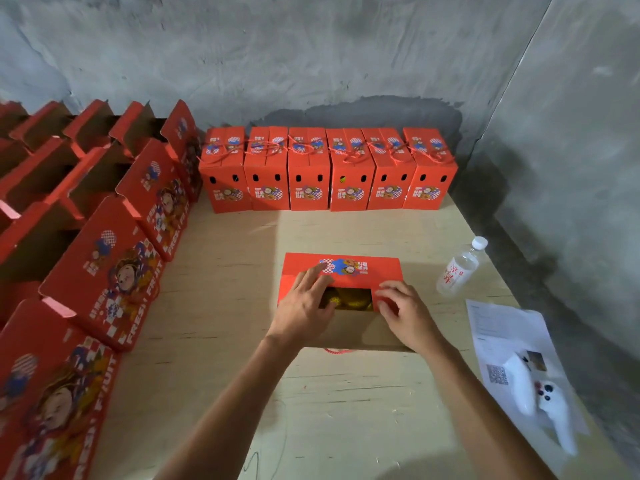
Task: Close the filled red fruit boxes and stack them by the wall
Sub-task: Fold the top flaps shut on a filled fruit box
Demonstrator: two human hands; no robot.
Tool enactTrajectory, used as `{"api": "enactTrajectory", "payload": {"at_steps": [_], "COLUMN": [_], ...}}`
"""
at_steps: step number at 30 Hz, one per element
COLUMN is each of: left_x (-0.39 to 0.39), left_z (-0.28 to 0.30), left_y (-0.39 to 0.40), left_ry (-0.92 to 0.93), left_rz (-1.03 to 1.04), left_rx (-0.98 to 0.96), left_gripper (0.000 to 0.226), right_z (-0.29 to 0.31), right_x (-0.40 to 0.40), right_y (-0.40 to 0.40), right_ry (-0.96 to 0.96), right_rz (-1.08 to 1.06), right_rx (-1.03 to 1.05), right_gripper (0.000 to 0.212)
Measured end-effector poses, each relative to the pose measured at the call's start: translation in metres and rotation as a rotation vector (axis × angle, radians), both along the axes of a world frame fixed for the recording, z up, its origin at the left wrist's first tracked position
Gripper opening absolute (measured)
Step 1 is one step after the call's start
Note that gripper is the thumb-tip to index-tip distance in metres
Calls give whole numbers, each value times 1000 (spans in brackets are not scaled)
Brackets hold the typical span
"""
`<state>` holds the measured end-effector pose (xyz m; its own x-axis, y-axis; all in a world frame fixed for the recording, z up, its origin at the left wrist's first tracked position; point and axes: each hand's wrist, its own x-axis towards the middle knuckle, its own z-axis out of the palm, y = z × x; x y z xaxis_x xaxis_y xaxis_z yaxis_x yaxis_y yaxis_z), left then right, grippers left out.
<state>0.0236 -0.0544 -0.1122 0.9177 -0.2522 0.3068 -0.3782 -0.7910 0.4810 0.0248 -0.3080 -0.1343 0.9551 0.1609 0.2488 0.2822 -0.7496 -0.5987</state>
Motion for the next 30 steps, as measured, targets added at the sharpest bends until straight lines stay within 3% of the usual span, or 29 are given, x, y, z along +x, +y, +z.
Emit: {"api": "enactTrajectory", "payload": {"at_steps": [2, 4, 6, 8, 10, 14, 15, 17, 19, 20, 22, 24, 27, 30], "left_x": [-2, -3, -1, -1, -3, 10, 18, 31, 40, 42, 36, 26, 18, 21], "left_z": [-9, -17, -18, -14, -9, 14, 21, 32, 28, 23, 4, -15, -35, -40], "left_y": [15, 37, 59, 67, 64, 63, 64, 64, 54, 44, 25, 14, 17, 22], "left_ry": [75, 51, 76, 175, 296, 582, 614, 545, 343, 235, 180, 169, -74, -143], "left_rz": [-19, -85, -173, -209, -177, -50, -22, 2, 52, 46, -27, -41, 20, 17], "left_rx": [-14, -67, -123, -109, -99, -534, -588, -427, -4, 175, 337, 314, 207, 185], "left_gripper": [46, 35, 35, 53, 69, 75, 74, 71, 83, 87, 101, 114, 104, 100], "right_z": [7, 13, 13, 9, 11, 40, 43, 47, 42, 34, 14, -5, -24, -28], "right_x": [-7, -16, -27, -35, -29, -4, 5, 18, 28, 33, 31, 26, 24, 28], "right_y": [-12, -23, -31, -35, -34, -32, -32, -27, -18, -12, 5, 15, 24, 31], "right_ry": [182, 288, 316, 268, 208, 291, 271, 262, 74, -63, -190, -212, -356, -403], "right_rz": [68, 164, 254, 301, 274, 91, 51, -57, -132, -99, 17, -22, -198, -322], "right_rx": [3, -61, -182, -364, -480, -185, -118, 19, -5, -71, -181, -192, -143, -107], "right_gripper": [28, 60, 97, 117, 112, 54, 47, 58, 72, 71, 57, 46, 26, 25]}}
